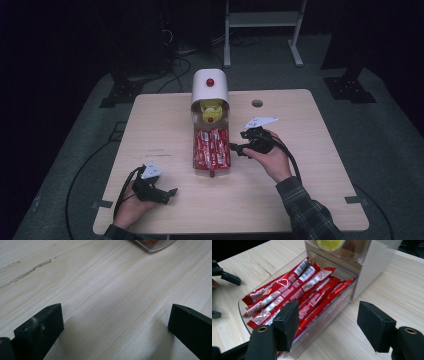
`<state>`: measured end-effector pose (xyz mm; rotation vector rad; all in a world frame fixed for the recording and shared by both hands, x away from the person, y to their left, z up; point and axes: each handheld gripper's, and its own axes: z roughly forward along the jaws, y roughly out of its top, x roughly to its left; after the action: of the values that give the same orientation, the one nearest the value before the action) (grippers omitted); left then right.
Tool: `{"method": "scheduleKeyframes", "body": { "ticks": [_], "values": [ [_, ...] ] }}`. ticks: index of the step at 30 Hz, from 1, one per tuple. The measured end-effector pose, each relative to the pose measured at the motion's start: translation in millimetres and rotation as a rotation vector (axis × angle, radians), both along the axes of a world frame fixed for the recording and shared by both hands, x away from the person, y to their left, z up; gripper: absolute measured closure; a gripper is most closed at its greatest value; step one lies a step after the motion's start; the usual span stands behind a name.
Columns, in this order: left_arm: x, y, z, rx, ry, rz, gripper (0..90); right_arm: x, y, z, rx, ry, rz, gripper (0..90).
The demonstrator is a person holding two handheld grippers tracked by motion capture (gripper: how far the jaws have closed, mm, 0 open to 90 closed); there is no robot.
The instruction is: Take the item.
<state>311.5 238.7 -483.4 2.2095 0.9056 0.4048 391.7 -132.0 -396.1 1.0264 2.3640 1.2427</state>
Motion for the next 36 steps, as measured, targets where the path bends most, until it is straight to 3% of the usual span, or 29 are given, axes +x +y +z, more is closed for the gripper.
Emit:
{"method": "scheduleKeyframes", "body": {
  "ticks": [17,36],
  "values": [
    [0.2,-0.1,0.0,0.0,0.0,-0.001,0.0,5.5,32.2,-3.9,0.015,0.009,0.046,36.3],
    [0.1,-0.3,0.0,-0.002,0.001,0.0,0.0,10.1,62.8,-20.7,-0.009,0.032,0.085,52.7]
  ]
}}
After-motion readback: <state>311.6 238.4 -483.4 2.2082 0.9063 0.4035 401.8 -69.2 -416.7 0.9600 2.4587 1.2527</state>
